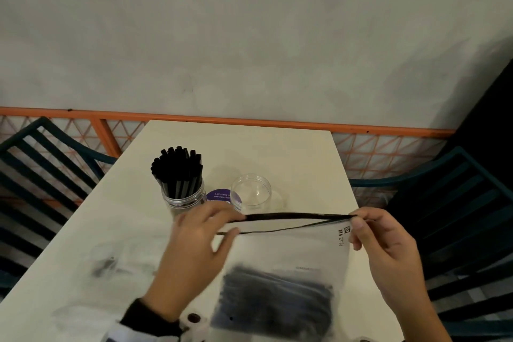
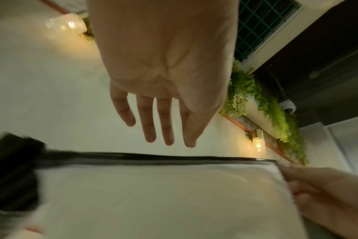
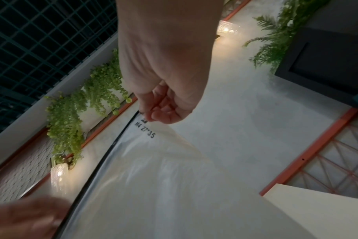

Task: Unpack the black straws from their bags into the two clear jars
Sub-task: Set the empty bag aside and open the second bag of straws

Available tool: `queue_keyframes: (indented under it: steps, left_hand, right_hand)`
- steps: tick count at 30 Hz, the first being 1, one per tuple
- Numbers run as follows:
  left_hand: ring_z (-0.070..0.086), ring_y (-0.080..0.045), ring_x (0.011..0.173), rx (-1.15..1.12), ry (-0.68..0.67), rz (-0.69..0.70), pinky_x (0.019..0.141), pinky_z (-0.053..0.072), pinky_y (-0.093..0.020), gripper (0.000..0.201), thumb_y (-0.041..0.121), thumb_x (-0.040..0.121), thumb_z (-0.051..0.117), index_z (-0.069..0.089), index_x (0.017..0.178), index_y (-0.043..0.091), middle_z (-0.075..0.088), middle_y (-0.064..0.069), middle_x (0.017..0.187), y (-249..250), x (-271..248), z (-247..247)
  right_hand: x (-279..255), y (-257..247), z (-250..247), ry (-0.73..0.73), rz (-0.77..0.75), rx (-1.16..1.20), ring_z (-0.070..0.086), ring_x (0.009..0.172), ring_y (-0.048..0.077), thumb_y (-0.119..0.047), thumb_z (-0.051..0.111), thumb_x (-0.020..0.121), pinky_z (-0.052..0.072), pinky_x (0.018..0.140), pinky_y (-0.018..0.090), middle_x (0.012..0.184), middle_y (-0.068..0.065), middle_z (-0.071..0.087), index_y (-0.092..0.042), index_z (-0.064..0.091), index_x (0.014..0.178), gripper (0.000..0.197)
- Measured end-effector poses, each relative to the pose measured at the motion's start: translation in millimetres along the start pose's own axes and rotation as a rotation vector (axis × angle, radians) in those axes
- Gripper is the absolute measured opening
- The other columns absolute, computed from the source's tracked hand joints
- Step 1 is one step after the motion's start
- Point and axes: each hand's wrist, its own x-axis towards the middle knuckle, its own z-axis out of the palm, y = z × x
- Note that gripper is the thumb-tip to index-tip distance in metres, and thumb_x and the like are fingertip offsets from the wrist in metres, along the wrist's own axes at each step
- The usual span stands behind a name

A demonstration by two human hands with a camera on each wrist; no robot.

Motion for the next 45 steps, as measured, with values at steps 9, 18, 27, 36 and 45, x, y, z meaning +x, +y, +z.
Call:
queue_keyframes:
  steps: [9,18,27,36,45]
  left_hand:
    - [0.057,-0.031,0.090,0.184,0.031,-0.398,0.077,0.043,-0.044,0.024,0.039,0.078,0.058,0.074,0.077,0.021,0.064,-0.006,0.098,1,9,24]
    - [0.064,-0.010,0.084,-0.808,-0.114,-0.599,0.074,0.050,-0.016,0.034,-0.003,0.082,0.058,0.068,0.099,0.025,0.070,0.001,0.094,16,14,18]
    - [0.070,-0.022,0.066,-1.803,-0.182,-0.838,0.057,0.059,-0.033,0.058,-0.002,0.020,0.080,0.073,0.077,0.003,0.073,-0.012,0.078,-16,11,17]
    - [0.049,-0.009,0.045,-1.379,-0.017,-0.820,0.047,0.049,-0.020,0.032,-0.009,0.062,0.073,0.055,0.076,0.014,0.056,-0.004,0.065,-19,6,12]
    - [0.059,-0.024,0.070,-0.539,0.116,-0.669,0.074,0.050,-0.039,0.011,0.006,0.079,0.064,0.060,0.075,0.016,0.064,0.010,0.065,-21,1,16]
  right_hand:
    - [-3,-5,-12,0.043,0.038,0.022,0.063,0.066,0.011,-0.077,0.060,0.058,0.052,0.065,0.014,0.073,0.009,0.068,-0.025,0.063,0.084,0.058]
    - [4,3,15,-0.020,0.222,-0.341,0.062,0.070,0.012,-0.017,0.077,0.072,0.047,0.060,0.010,0.081,0.002,0.061,-0.016,0.064,0.079,0.015]
    - [8,13,15,-0.106,0.903,0.544,0.071,0.065,0.020,0.005,0.061,0.079,0.057,0.052,0.028,0.078,0.013,0.074,-0.004,0.065,0.088,0.013]
    - [13,-10,8,-0.178,0.832,0.935,0.069,0.065,0.028,-0.008,0.075,0.058,0.055,0.047,0.034,0.076,0.015,0.070,-0.007,0.064,0.080,0.024]
    - [8,3,16,-0.095,0.309,-0.290,0.058,0.066,0.020,-0.006,0.063,0.084,0.048,0.062,0.028,0.067,0.003,0.058,-0.022,0.054,0.083,0.018]
